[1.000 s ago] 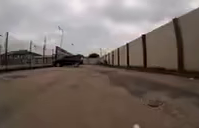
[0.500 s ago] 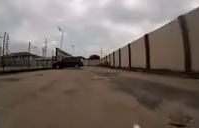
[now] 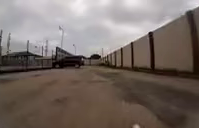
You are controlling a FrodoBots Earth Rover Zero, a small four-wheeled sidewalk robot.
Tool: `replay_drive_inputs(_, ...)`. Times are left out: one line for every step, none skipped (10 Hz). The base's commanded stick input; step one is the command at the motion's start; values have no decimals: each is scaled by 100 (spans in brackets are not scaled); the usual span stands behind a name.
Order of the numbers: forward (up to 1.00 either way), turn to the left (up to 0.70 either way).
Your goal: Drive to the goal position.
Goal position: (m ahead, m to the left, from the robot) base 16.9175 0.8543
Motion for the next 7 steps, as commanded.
replay_drive_inputs(100,0)
replay_drive_inputs(100,0)
replay_drive_inputs(100,0)
replay_drive_inputs(100,0)
replay_drive_inputs(100,0)
replay_drive_inputs(100,0)
replay_drive_inputs(100,0)
